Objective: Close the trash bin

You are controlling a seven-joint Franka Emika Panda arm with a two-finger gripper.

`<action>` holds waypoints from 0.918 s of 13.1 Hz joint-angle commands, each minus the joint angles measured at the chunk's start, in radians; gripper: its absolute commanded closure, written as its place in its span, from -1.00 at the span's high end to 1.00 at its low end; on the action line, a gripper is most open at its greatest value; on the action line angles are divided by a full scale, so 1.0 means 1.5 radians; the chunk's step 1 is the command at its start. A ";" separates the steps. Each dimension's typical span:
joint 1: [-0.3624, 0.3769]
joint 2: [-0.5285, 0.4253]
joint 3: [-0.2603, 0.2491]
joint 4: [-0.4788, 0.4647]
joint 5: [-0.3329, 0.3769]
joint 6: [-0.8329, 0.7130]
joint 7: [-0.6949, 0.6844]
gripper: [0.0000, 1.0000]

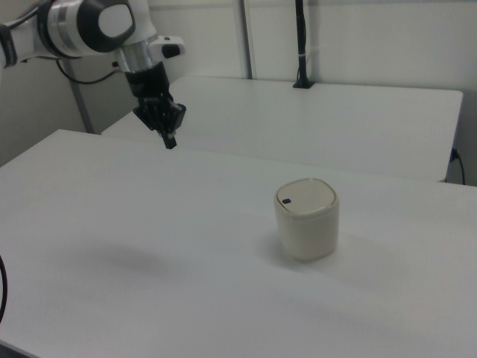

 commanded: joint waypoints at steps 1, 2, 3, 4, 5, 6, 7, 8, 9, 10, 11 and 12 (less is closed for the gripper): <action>0.018 -0.050 -0.007 -0.044 0.010 -0.031 -0.020 -0.67; 0.016 -0.058 -0.007 -0.048 0.043 -0.031 -0.022 -0.64; 0.012 -0.059 -0.007 -0.048 0.059 -0.031 -0.022 -0.31; 0.011 -0.059 -0.007 -0.046 0.060 -0.031 -0.022 0.00; 0.010 -0.059 -0.007 -0.046 0.060 -0.031 -0.022 0.22; 0.010 -0.059 -0.007 -0.046 0.060 -0.030 -0.024 0.53; 0.010 -0.059 -0.008 -0.046 0.058 -0.030 -0.032 0.68; 0.010 -0.059 -0.008 -0.046 0.057 -0.030 -0.034 1.00; 0.010 -0.059 -0.008 -0.047 0.055 -0.030 -0.034 1.00; 0.010 -0.058 -0.008 -0.047 0.055 -0.029 -0.033 1.00; 0.010 -0.058 -0.008 -0.047 0.055 -0.030 -0.033 1.00; 0.010 -0.059 -0.008 -0.047 0.055 -0.031 -0.033 1.00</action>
